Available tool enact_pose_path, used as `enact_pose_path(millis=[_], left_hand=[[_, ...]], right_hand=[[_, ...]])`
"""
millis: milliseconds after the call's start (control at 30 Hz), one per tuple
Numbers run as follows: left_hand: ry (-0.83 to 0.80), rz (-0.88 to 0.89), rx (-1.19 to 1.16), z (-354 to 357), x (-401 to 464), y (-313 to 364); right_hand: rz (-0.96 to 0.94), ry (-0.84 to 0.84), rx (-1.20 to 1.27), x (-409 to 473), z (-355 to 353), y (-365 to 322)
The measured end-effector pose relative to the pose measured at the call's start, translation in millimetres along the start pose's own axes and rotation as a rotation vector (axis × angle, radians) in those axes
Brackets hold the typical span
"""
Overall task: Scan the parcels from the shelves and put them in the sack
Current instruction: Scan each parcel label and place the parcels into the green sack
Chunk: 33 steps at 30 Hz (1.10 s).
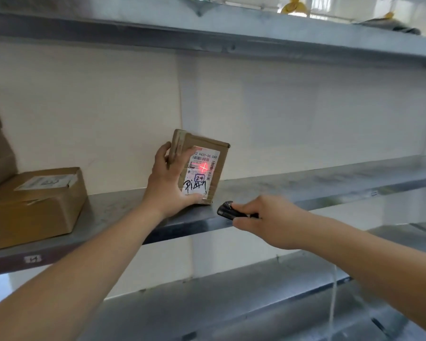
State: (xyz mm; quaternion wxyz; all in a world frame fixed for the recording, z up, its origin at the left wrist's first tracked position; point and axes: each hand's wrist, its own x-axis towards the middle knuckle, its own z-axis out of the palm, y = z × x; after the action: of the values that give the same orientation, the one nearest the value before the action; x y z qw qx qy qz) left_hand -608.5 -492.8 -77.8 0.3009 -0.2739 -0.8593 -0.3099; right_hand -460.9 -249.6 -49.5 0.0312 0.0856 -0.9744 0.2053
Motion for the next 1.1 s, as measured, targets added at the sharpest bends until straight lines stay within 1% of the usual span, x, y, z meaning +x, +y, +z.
enact_pose_path(millis=[233, 467, 600, 700, 900, 967, 1100], left_hand=[[-0.019, 0.084, 0.047, -17.8, 3.7, -17.0], [-0.022, 0.11, -0.007, -32.9, -1.1, -40.5], [-0.047, 0.093, -0.187, -40.1, -13.5, -45.0], [-0.087, 0.082, -0.404, -43.1, -24.5, -40.7], [-0.2, 0.107, -0.725, -38.4, -48.8, -9.1], [-0.252, 0.142, -0.795, -30.4, -60.7, 7.9], [-0.41, 0.174, -0.908, -8.0, -89.4, 45.0]], right_hand=[[0.019, 0.041, -0.009, -7.8, 16.6, -28.1], [0.081, 0.095, 0.034, -12.4, 26.9, -59.6], [0.143, 0.143, 0.041, -20.2, 38.8, -74.7], [0.213, 0.199, 0.045, -30.0, 47.1, -78.9], [0.452, 0.369, 0.125, -69.2, 66.9, -71.0], [0.517, 0.416, 0.157, -89.5, 73.8, -68.7], [0.641, 0.493, 0.222, -137.8, 87.7, -64.3]])
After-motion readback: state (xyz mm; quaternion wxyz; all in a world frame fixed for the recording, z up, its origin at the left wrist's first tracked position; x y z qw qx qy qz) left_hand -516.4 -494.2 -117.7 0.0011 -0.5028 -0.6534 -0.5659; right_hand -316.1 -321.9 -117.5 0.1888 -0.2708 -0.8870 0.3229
